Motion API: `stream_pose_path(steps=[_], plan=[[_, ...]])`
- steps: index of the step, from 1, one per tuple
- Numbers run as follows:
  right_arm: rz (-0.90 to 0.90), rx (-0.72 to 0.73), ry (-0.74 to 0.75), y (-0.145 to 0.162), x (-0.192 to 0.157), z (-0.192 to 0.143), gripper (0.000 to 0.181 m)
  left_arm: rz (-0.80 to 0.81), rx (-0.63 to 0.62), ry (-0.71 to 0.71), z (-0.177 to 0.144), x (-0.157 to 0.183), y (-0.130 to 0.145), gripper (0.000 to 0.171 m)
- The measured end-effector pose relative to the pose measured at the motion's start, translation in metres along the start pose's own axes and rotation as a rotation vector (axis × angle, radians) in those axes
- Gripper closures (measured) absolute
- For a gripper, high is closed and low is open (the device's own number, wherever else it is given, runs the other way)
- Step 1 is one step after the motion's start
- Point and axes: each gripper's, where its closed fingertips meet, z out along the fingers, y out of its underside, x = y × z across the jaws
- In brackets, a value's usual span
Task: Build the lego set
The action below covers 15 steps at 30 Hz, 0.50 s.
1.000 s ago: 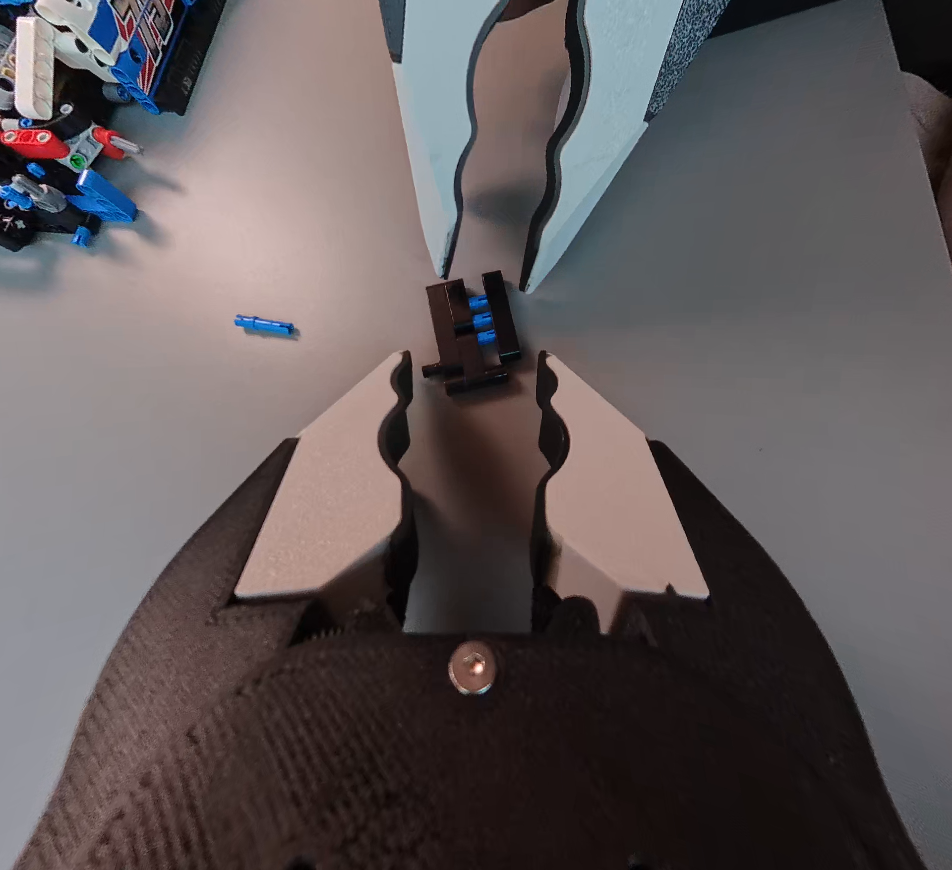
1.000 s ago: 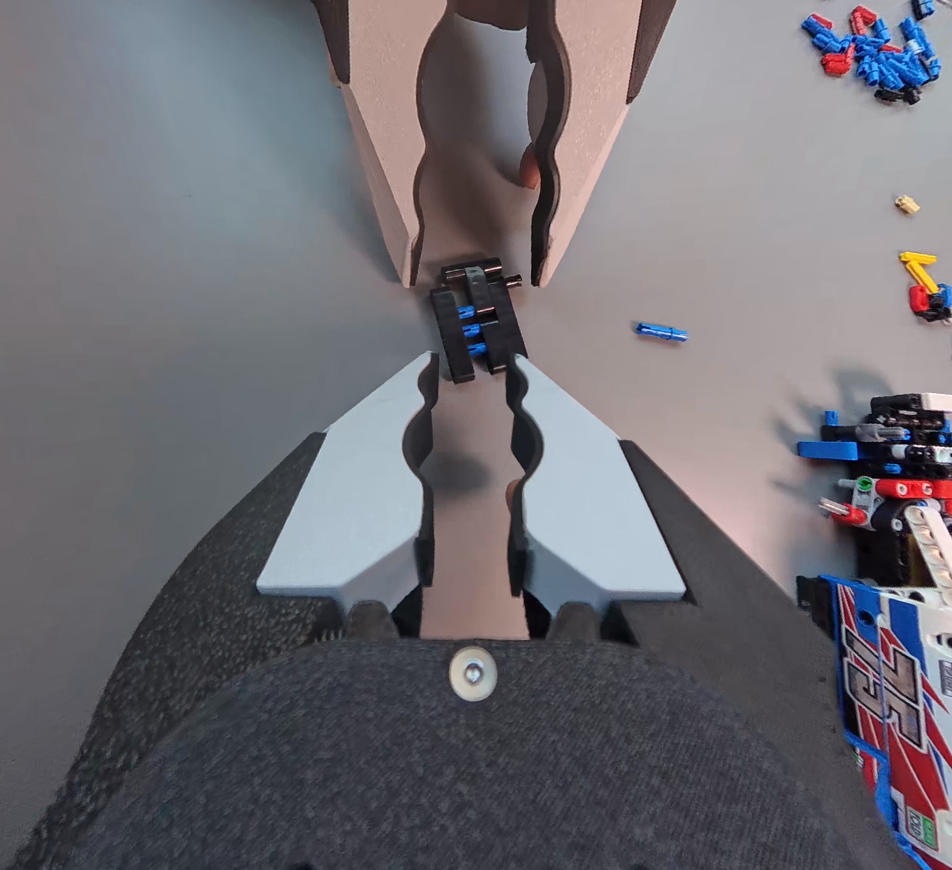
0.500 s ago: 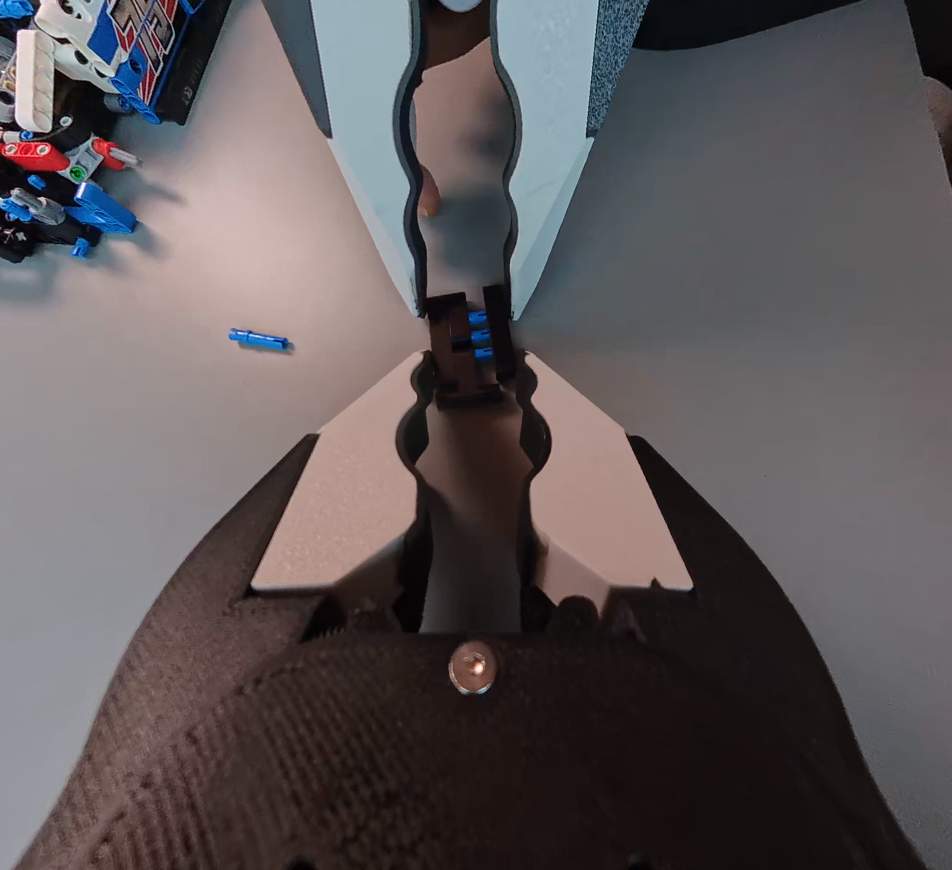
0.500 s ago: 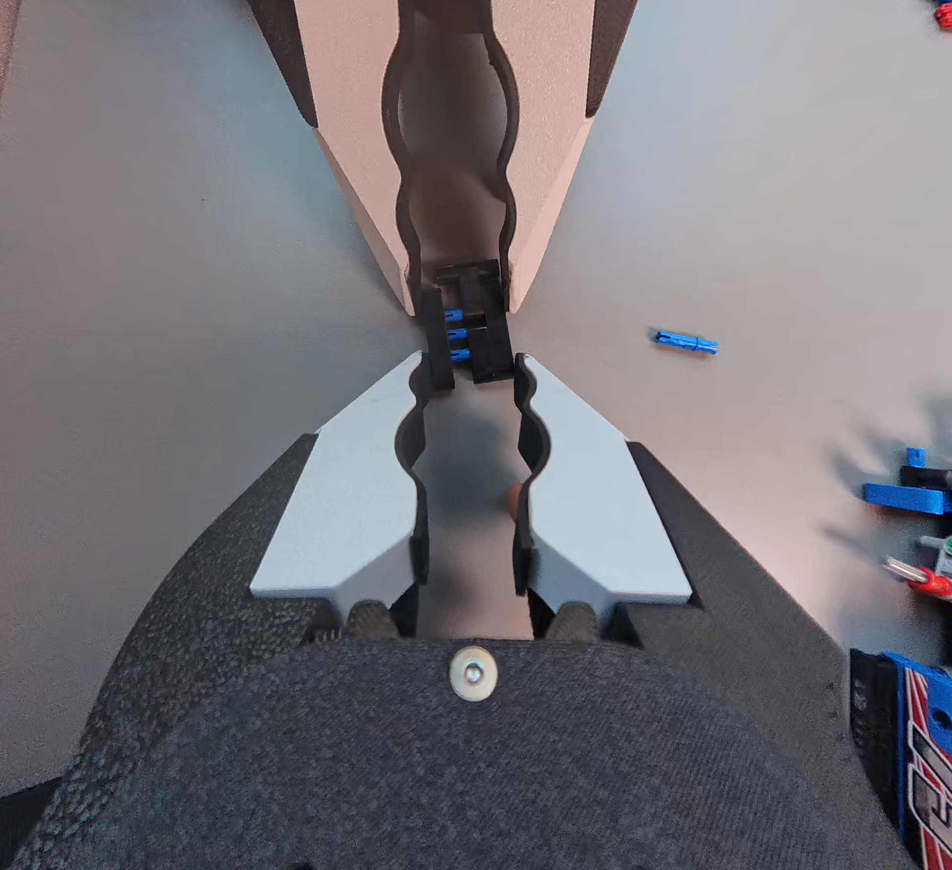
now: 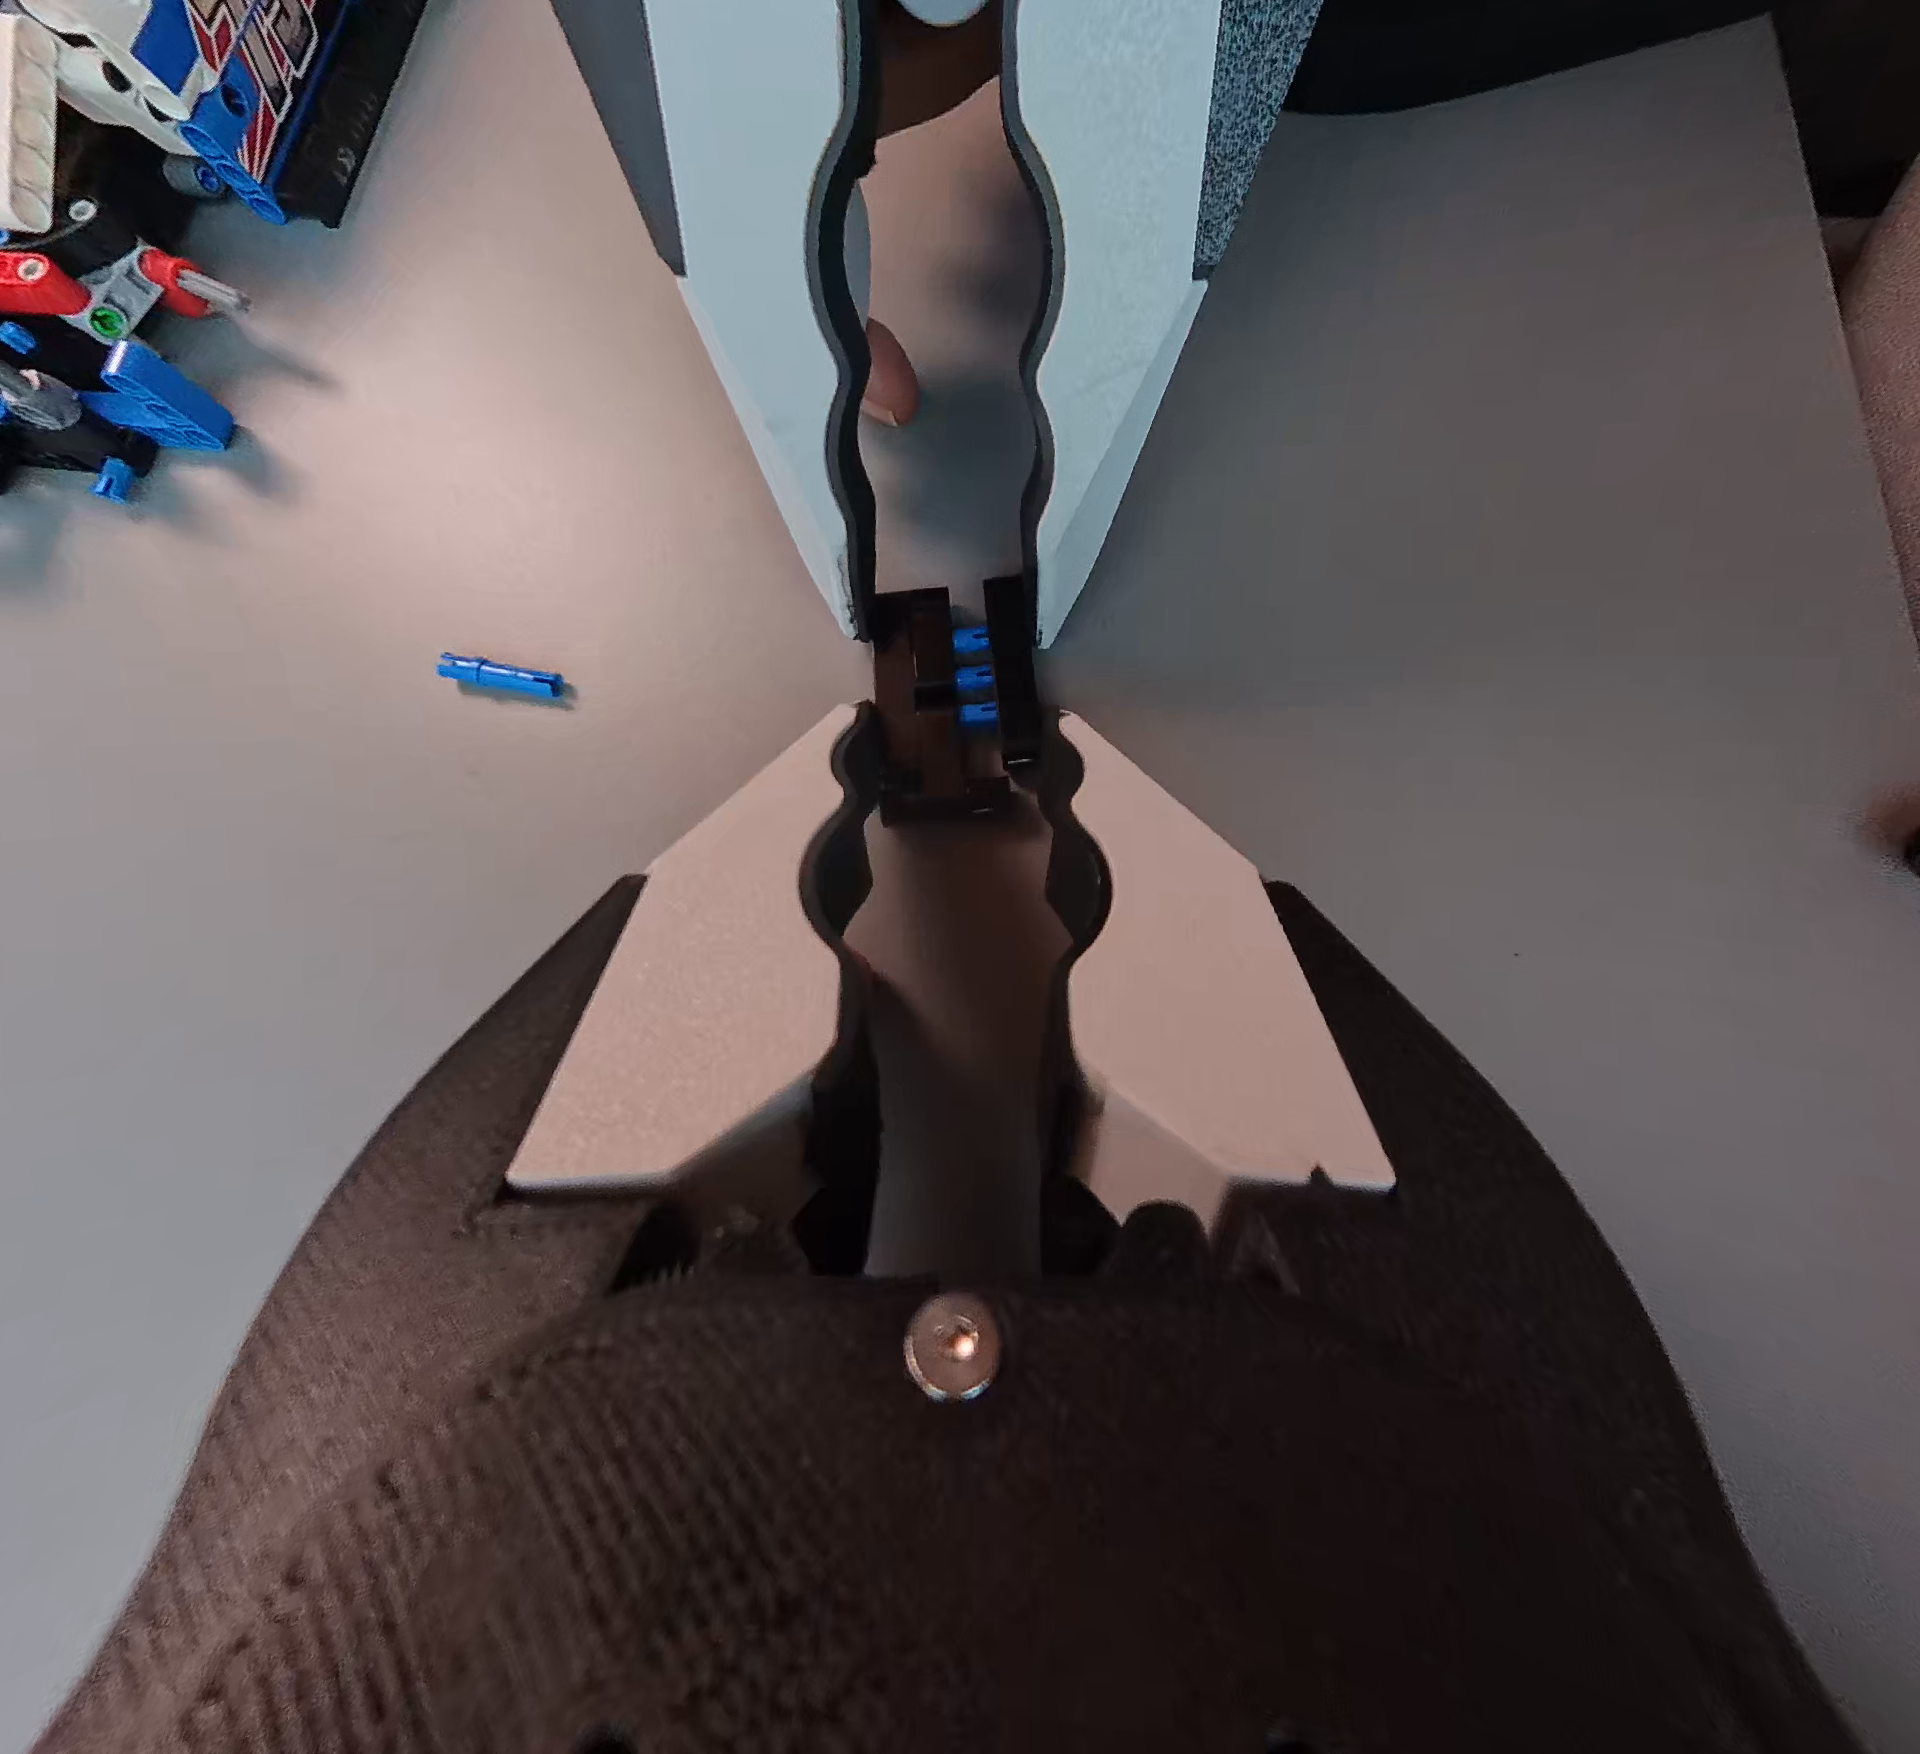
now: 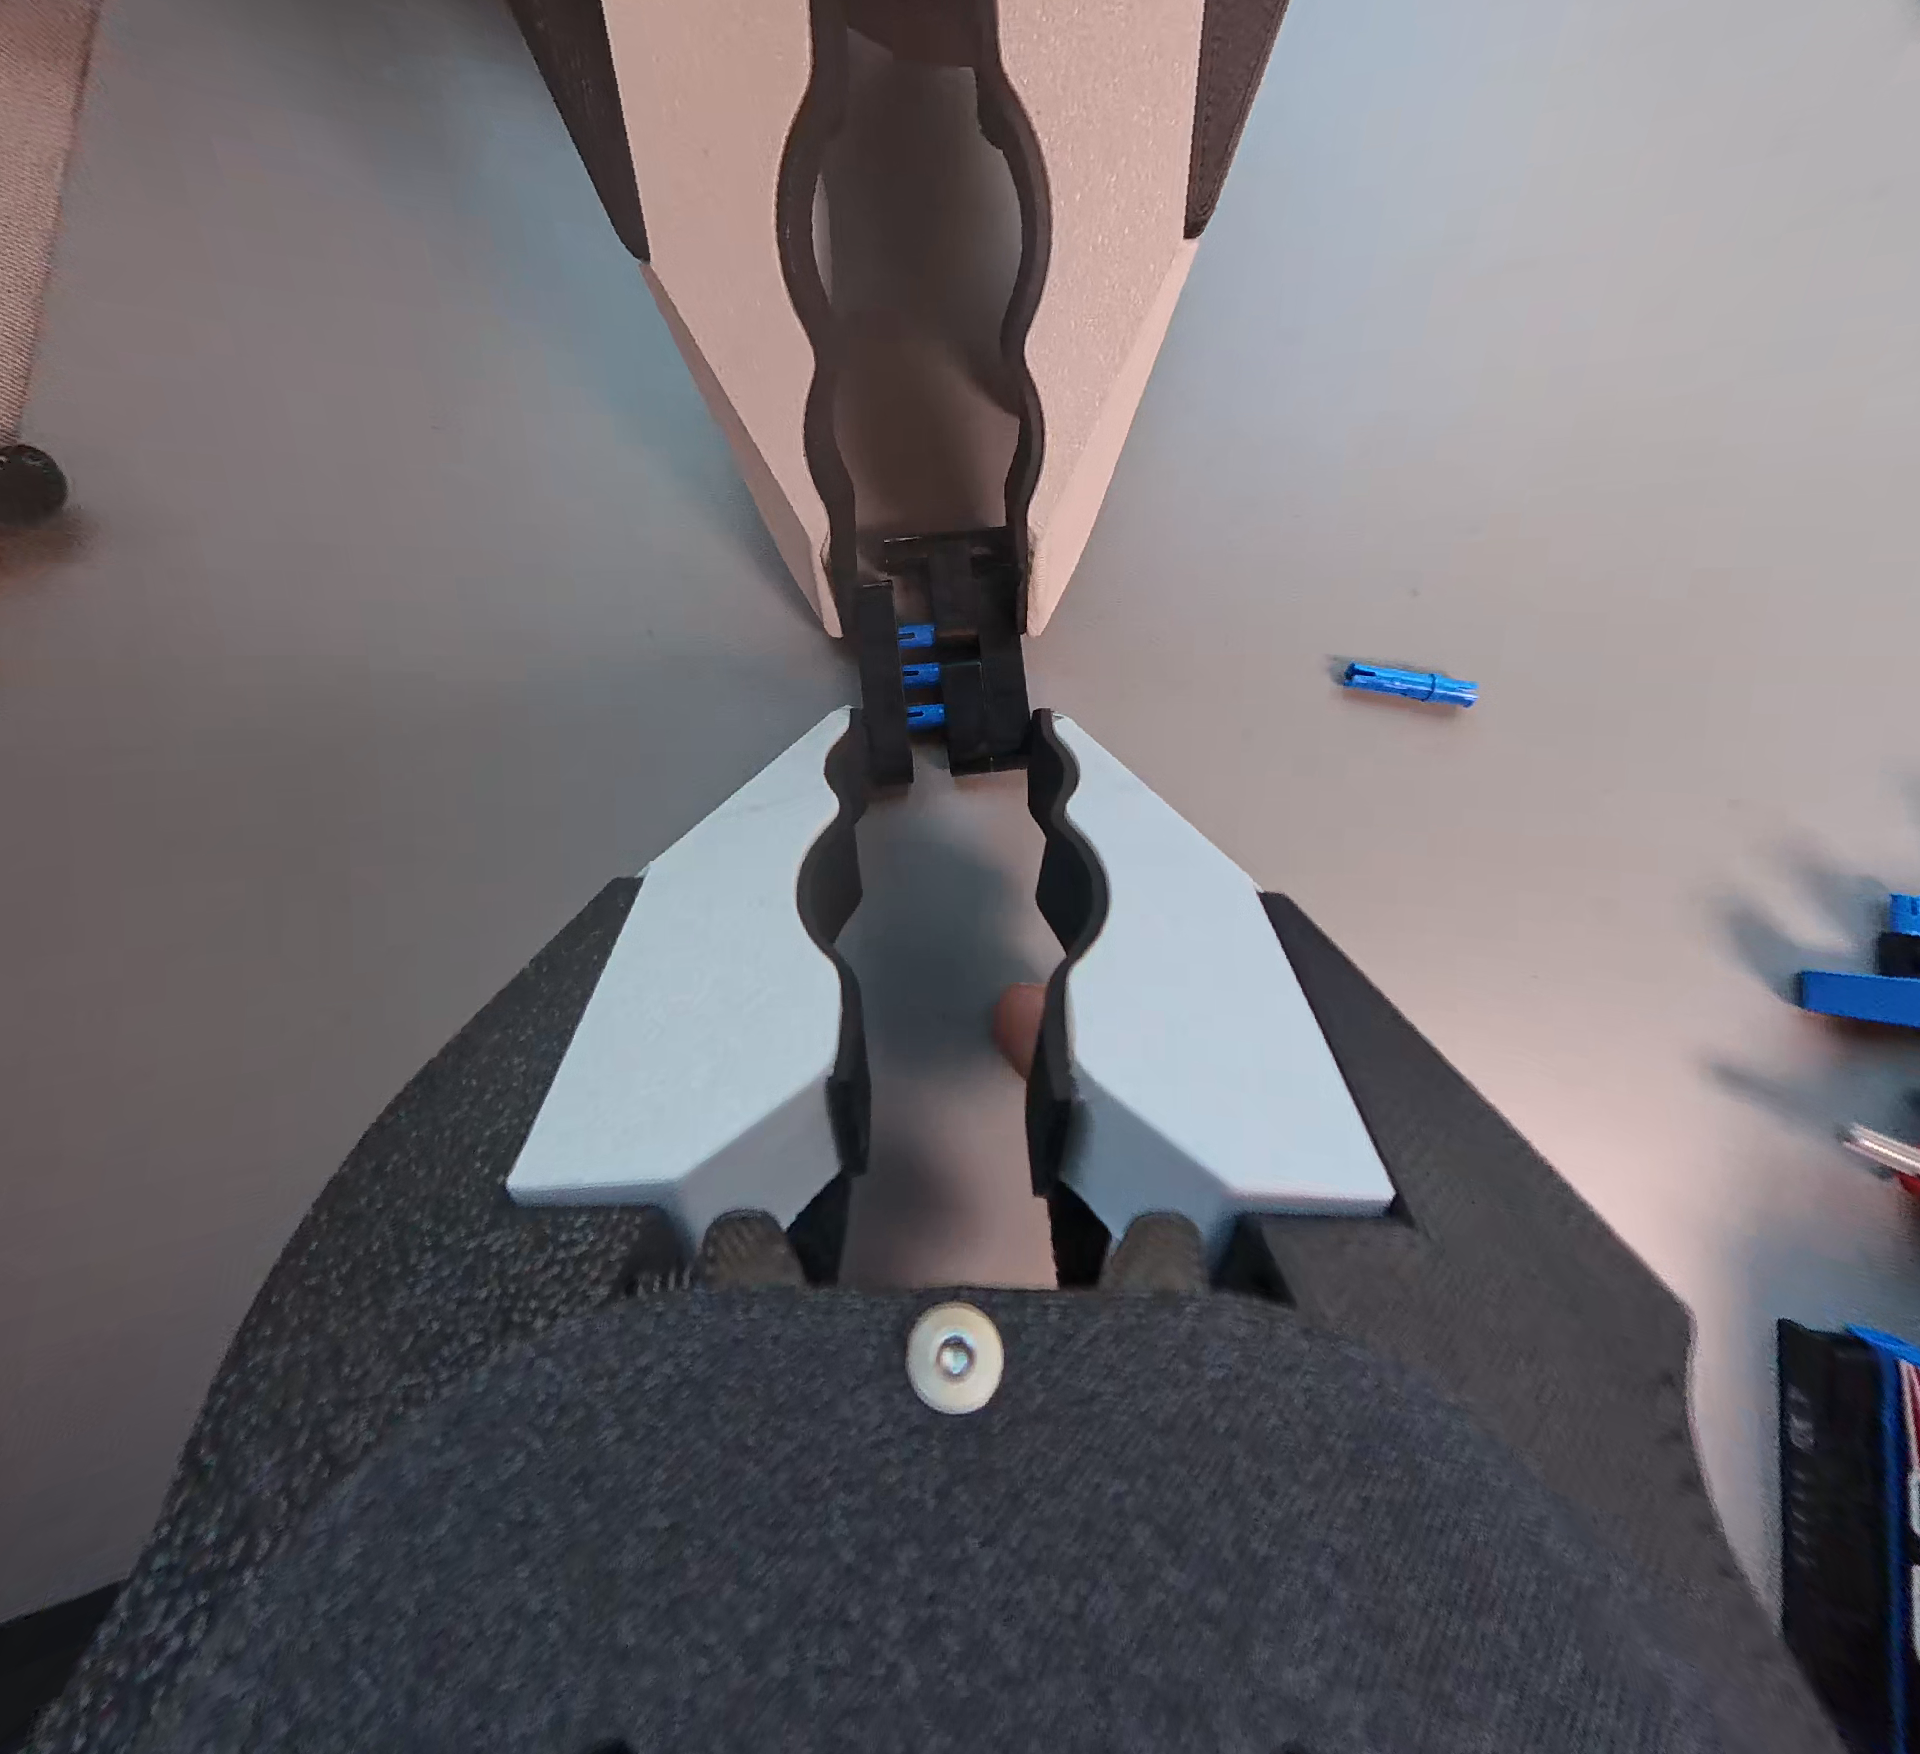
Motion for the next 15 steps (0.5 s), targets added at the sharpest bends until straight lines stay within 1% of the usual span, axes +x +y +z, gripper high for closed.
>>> stream_pose_path(steps=[6, 11, 15], plan=[[0.014, -0.006, 0.000, 0.0001, -0.0020, -0.0007, 0.153, -0.024, -0.004, 0.012, 0.0002, 0.0016, -0.0007, 0.142], [-0.003, -0.034, 0.025, 0.0003, -0.0022, -0.0002, 0.152, 0.012, -0.009, -0.006, 0.0008, 0.0015, -0.0001, 0.142], [0.013, -0.021, 0.012, -0.0005, -0.0022, 0.0005, 0.152, 0.031, 0.009, -0.001, 0.0011, 0.0016, -0.0004, 0.141]])
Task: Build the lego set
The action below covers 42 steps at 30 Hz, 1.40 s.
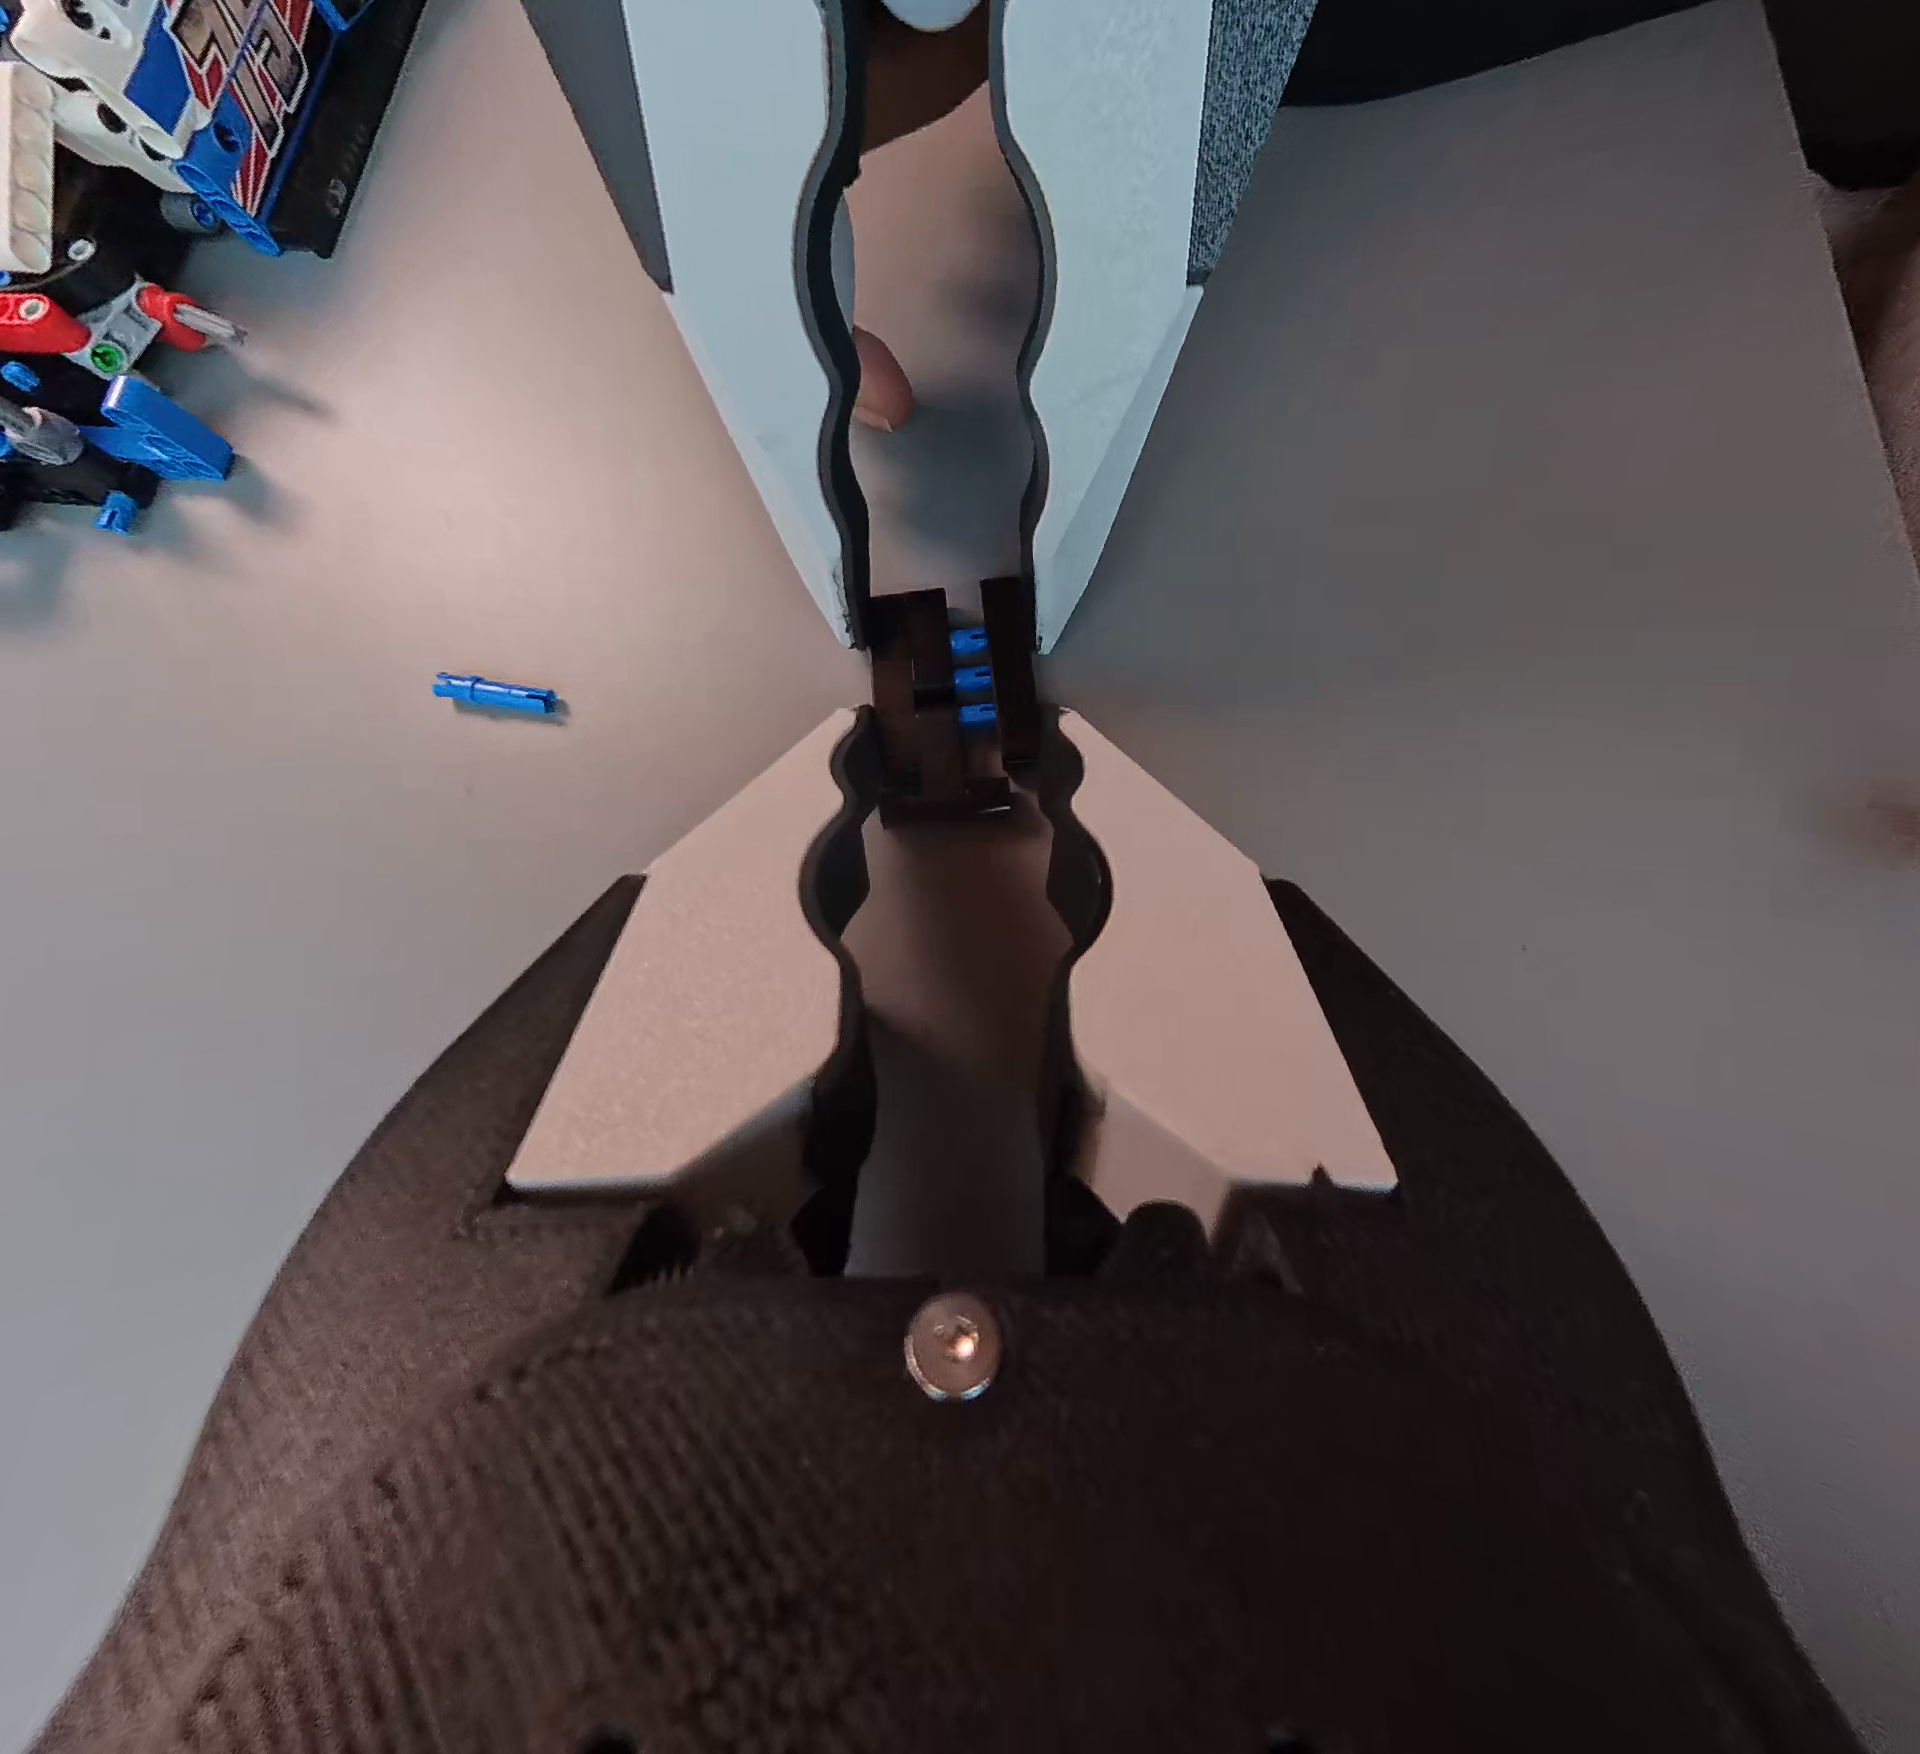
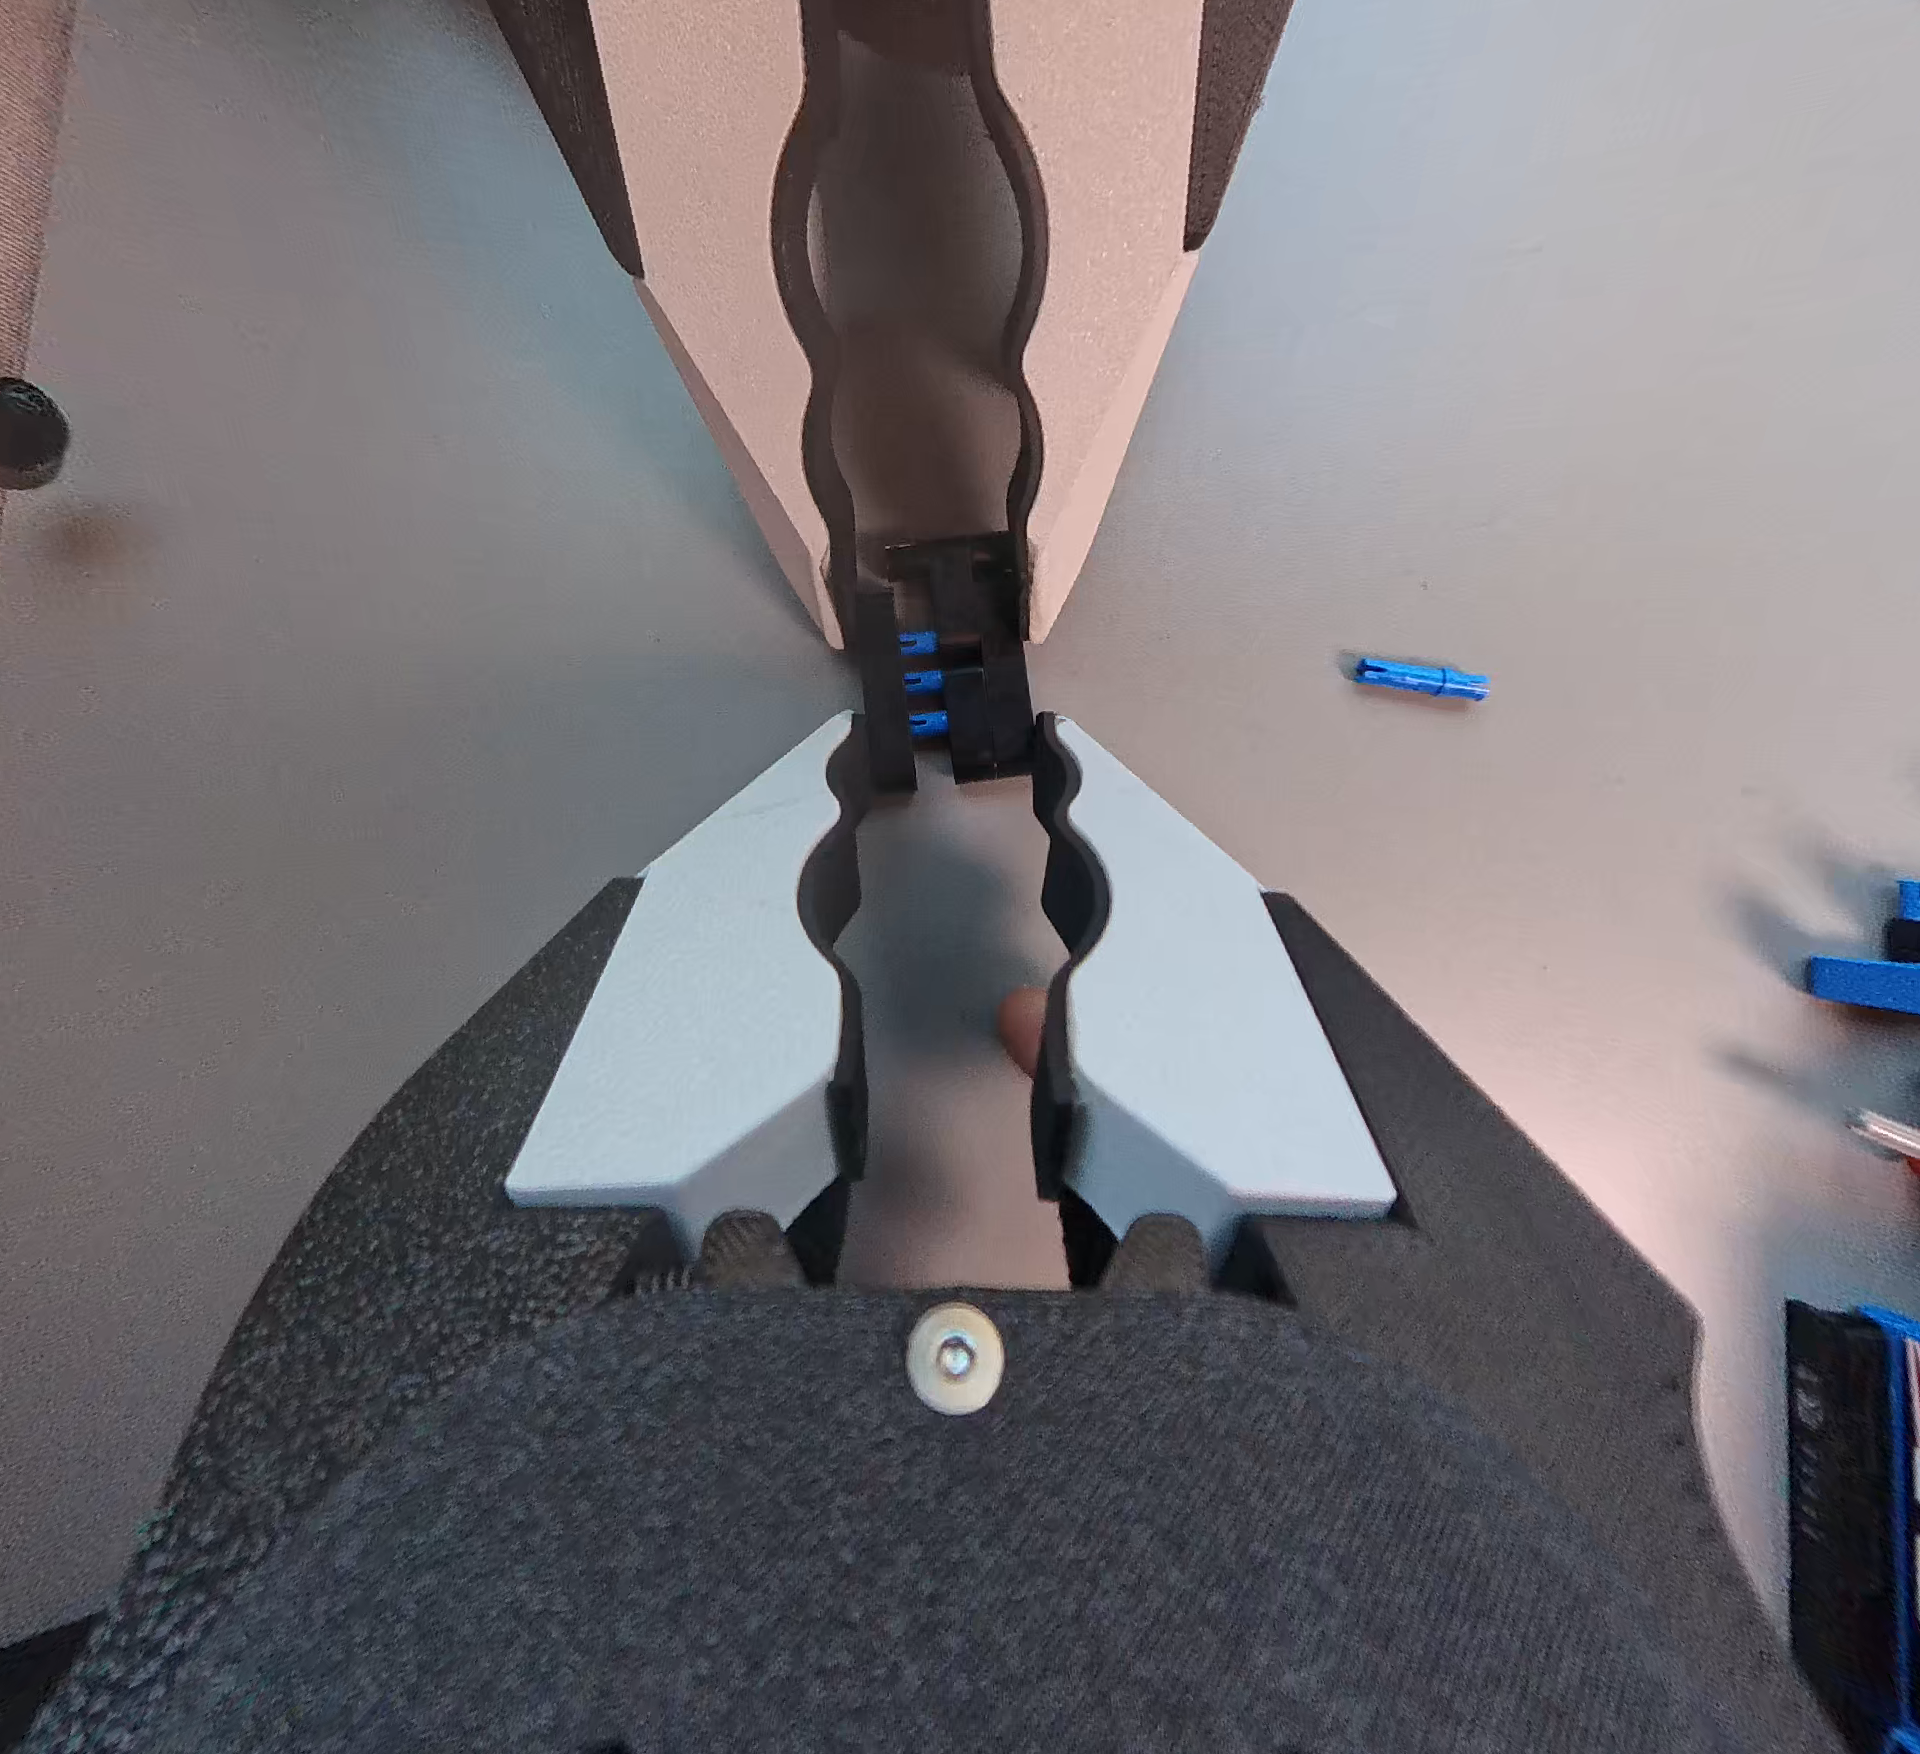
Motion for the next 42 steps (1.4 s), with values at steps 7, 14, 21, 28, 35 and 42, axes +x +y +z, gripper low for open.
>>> stream_pose_path(steps=[7, 14, 21, 28, 35, 42], plan=[[-0.018, 0.006, 0.005, 0.000, 0.000, 0.000, 0.152, -0.010, -0.006, -0.016, 0.000, 0.000, 0.000, 0.141], [-0.007, 0.028, 0.049, -0.002, 0.004, 0.001, 0.153, 0.011, -0.010, -0.023, 0.001, -0.006, 0.000, 0.142], [-0.086, 0.073, 0.084, -0.005, 0.002, -0.004, 0.159, -0.053, 0.057, 0.040, -0.005, 0.001, -0.007, 0.133], [-0.230, 0.035, 0.125, -0.005, 0.005, -0.008, 0.179, -0.171, 0.048, 0.104, -0.013, -0.005, 0.002, 0.133], [-0.084, 0.074, 0.080, 0.002, 0.006, -0.018, 0.164, -0.158, 0.001, 0.067, -0.013, -0.010, 0.008, 0.145], [-0.169, -0.035, -0.040, -0.005, -0.009, 0.003, 0.160, -0.236, 0.036, 0.220, -0.023, 0.006, 0.003, 0.148]])
